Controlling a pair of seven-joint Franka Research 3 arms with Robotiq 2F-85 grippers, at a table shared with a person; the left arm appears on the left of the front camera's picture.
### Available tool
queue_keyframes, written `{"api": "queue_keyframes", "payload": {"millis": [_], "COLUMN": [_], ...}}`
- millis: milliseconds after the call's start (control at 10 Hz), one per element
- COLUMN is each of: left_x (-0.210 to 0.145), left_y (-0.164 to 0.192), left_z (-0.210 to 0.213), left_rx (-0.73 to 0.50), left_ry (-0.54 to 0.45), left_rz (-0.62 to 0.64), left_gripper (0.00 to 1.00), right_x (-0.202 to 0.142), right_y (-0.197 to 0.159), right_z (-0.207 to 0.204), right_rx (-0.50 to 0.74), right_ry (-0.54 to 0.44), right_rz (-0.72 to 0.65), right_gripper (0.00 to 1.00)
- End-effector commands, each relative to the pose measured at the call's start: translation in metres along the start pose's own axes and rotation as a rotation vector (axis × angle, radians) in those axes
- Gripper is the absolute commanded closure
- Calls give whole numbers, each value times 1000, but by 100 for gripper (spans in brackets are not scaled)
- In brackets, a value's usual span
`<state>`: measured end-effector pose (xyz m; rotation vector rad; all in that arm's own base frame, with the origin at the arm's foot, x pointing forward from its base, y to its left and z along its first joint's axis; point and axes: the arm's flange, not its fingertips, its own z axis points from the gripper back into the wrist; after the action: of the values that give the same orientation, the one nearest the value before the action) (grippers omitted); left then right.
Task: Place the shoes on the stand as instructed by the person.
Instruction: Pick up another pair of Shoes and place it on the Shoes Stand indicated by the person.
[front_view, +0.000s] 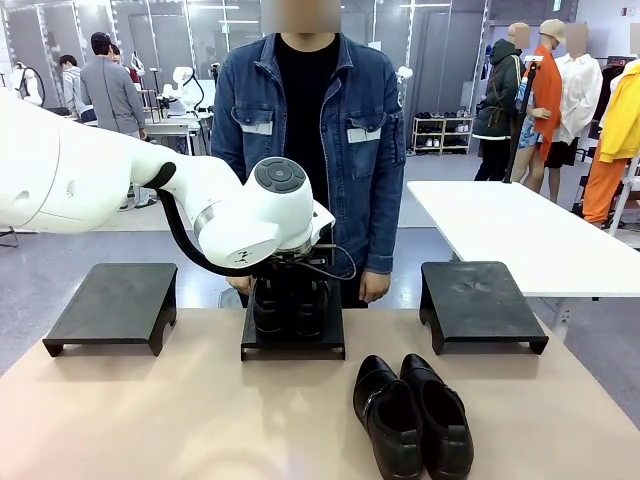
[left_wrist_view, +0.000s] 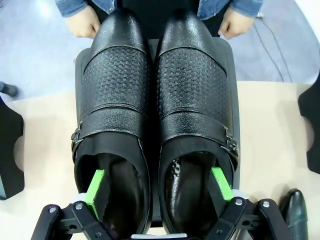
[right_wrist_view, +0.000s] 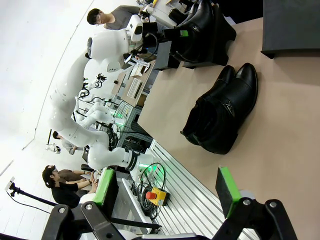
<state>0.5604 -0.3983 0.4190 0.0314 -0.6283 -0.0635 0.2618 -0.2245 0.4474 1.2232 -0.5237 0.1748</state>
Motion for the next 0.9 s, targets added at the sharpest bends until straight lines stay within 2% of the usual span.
{"api": "queue_keyframes", "payload": {"millis": [0, 100, 200, 300, 400, 500, 700, 800], "left_x": [0, 0, 14, 19, 20, 17, 0, -10], "left_y": [0, 0, 10, 23, 35, 51, 106, 140], "left_z": [-1, 0, 27, 52, 80, 110, 156, 173], "left_rx": [-1, 0, 36, 7, -92, -138, -290, -409], "left_ry": [-1, 0, 18, 65, 121, 130, 148, 160], "left_rz": [1, 0, -25, -1, 20, 14, 29, 44], "left_gripper": [0, 0, 0, 0, 0, 0, 0, 0], "right_x": [-1, -1, -1, -1, -1, -1, -1, -1], "right_y": [0, 0, 0, 0, 0, 0, 0, 0], "right_z": [1, 1, 1, 1, 1, 1, 1, 1], "right_rx": [10, 10, 10, 10, 10, 10, 10, 10], "right_ry": [-1, -1, -1, -1, -1, -1, -1, -1], "right_rz": [14, 14, 14, 14, 14, 14, 14, 14], "right_gripper": [0, 0, 0, 0, 0, 0, 0, 0]}}
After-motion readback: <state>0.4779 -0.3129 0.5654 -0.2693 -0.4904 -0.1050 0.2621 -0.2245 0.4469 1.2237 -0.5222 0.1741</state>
